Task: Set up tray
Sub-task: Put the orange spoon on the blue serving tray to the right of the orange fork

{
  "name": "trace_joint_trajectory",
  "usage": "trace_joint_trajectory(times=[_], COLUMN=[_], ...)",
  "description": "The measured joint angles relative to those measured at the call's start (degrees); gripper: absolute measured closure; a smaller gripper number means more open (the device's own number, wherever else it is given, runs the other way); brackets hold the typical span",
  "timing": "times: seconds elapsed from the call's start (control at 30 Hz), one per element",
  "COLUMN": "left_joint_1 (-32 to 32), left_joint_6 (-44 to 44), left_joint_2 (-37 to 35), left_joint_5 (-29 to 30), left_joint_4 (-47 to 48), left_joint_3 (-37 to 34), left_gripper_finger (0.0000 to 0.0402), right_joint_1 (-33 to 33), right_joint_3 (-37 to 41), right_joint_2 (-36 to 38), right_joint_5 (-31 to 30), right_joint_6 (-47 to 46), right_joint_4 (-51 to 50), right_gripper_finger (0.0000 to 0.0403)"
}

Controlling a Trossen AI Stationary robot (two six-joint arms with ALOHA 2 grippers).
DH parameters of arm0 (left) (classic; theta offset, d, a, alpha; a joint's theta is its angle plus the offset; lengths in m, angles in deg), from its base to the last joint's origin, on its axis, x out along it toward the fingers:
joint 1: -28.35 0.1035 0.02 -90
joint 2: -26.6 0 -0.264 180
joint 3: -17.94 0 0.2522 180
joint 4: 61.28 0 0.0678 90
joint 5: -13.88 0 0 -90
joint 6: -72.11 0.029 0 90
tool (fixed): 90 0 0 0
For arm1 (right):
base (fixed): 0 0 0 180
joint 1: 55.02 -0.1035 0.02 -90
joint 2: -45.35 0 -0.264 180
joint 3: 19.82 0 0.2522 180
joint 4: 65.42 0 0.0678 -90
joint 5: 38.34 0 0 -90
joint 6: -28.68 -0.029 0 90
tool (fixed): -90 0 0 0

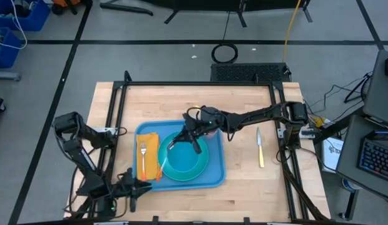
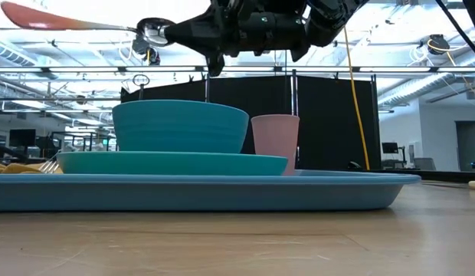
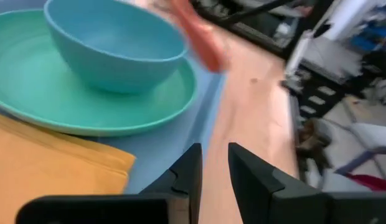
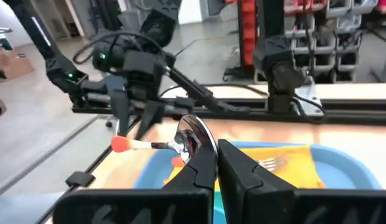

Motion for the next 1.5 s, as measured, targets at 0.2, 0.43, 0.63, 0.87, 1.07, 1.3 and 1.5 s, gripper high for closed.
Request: trace_joint_trajectory(times=[0.2, 0.43, 0.63, 0.87, 1.07, 1.3, 1.5], left_joint_1=[-4.6, -6.3, -5.2, -5.6, -5.7, -6.4, -6.6], left_joint_6=[-1.7, 1.7, 4.5, 11.3, 11.5, 22.7, 34.5], left_joint_2=[0.0, 0.0, 0.0, 0.0, 0.0, 0.0, -0.1], left_joint_5=[3.7, 6.1, 3.2, 3.5, 2.8, 1.9, -2.6], left_joint_4=[-0.8, -1.1, -1.2, -3.2, -4.9, -11.4, -17.4], left_joint_3=[0.0, 0.0, 0.0, 0.0, 0.0, 0.0, 0.0], left_gripper_finger=[0.0316, 0.0245, 0.0148, 0.0079, 0.0056, 0.0061, 0.0057], right_joint_1=[0.2, 0.2, 0.3, 0.2, 1.4, 2.8, 3.5], right_joint_3=[-5.5, -9.4, -11.3, -18.4, -30.2, -41.7, -45.8], right_joint_2=[0.0, 0.0, -1.4, -8.7, -16.4, -25.0, -28.3], right_joint_5=[0.4, 0.3, 0.6, 4.8, 7.2, 12.4, 15.5], right_joint_6=[3.3, 5.4, 5.1, 3.1, 3.2, 2.3, 0.6], right_joint_4=[-11.0, -16.1, -17.3, -18.9, -27.0, -33.7, -34.4], right_gripper_finger=[0.0401, 0.0401, 0.0402, 0.0402, 0.0402, 0.0402, 0.0403])
